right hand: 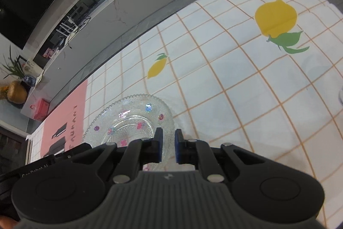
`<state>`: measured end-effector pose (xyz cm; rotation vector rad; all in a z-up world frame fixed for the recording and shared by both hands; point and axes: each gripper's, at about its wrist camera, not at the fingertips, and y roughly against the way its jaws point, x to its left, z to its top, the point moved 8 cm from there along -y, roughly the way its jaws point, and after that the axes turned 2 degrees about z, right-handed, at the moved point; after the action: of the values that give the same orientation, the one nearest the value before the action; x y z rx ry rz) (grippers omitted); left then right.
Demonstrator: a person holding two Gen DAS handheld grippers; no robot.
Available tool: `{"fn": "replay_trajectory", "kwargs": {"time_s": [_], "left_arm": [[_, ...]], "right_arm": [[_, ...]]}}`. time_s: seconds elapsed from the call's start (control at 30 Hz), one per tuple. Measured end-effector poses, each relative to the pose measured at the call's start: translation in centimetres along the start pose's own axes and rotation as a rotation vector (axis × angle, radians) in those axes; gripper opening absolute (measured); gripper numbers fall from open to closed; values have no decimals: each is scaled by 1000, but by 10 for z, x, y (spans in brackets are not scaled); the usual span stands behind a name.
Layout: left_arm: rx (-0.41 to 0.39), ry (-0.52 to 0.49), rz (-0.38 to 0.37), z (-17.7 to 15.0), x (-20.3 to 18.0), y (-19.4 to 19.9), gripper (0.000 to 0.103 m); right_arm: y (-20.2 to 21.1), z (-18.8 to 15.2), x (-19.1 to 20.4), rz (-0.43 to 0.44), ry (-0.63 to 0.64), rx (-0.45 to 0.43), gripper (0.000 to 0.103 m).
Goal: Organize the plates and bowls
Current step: 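Lift the second glass plate and carry it beside the bowl stack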
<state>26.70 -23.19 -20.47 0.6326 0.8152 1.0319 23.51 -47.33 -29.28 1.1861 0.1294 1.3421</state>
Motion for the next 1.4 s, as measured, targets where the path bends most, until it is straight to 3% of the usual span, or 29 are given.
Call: {"fn": "replay_trajectory", "kwargs": {"time_s": [0.57, 0.97, 1.13, 1.4], "left_arm": [[-95, 79, -4, -53, 14, 105, 14], [-87, 150, 1, -112, 37, 163, 14], [-91, 139, 22, -139, 47, 178, 14], [-83, 198, 6, -172, 69, 192, 14]], "right_arm": [[81, -74, 34, 75, 54, -16, 9], [124, -139, 56, 99, 112, -2, 9], [131, -168, 64, 83, 176, 7, 10], [128, -209, 60, 109, 160, 87, 10]]}}
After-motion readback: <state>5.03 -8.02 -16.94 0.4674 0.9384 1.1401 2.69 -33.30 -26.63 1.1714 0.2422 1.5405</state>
